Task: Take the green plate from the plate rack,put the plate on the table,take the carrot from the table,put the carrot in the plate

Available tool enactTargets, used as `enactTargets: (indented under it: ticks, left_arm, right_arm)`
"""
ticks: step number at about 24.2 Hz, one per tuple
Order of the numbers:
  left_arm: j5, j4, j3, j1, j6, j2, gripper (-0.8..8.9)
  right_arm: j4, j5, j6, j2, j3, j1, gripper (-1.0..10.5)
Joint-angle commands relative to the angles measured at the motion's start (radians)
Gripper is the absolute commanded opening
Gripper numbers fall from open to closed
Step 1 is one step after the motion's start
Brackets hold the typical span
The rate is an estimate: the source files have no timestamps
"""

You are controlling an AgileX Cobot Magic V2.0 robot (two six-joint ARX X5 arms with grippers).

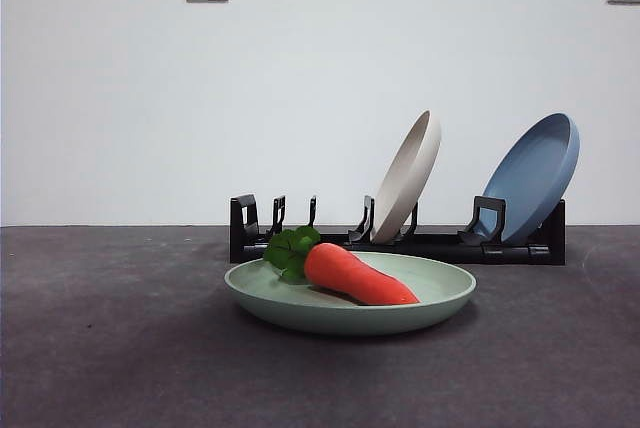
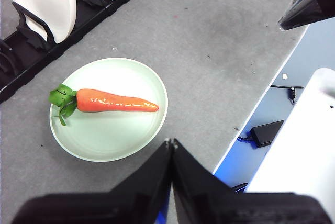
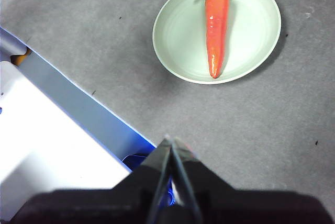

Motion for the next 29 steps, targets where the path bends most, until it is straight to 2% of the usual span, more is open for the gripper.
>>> enactTargets:
  ticks: [1,13,16,18,21,24,26,29]
  left_arm:
    - [0.000,0.002,-0.006,-0.003,-0.003,0.000,-0.04]
    - [0.002,0.002,-0.006,-0.003,-0.003,0.000,-0.03]
    - [-0.046,0.023,-0.006,0.021,0.031,-0.018,-0.04]
    - [-0.079,0.106,-0.006,0.071,0.084,-0.031,-0.04]
    - [-0.042,0.283,-0.007,0.187,0.205,-0.056,-0.03]
    - [0.094,0.434,-0.007,0.335,0.288,-0.095,-0.03]
    - [0.198,0.497,-0.009,0.454,0.301,-0.134,-0.03]
    - [0.299,0.552,-0.028,0.621,0.301,-0.199,-0.04]
  right_arm:
    - [0.003,0.003,0.009,-0.002,-0.005,0.003,0.0]
    - [0.003,0.003,0.009,-0.002,-0.005,0.003,0.0]
    - [0.003,0.003,0.009,-0.002,-0.005,0.003,0.0]
    - [0.002,0.003,0.009,-0.002,-0.005,0.003,0.0]
    - [0.002,0.003,0.009,-0.002,-0.005,0.003,0.0]
    - [0.003,0.003,0.009,-0.002,-0.005,0.003,0.0]
    - [0.003,0.003,0.009,-0.002,-0.005,0.003,0.0]
    - [0.003,0.003,0.009,-0.002,-0.005,0.003,0.0]
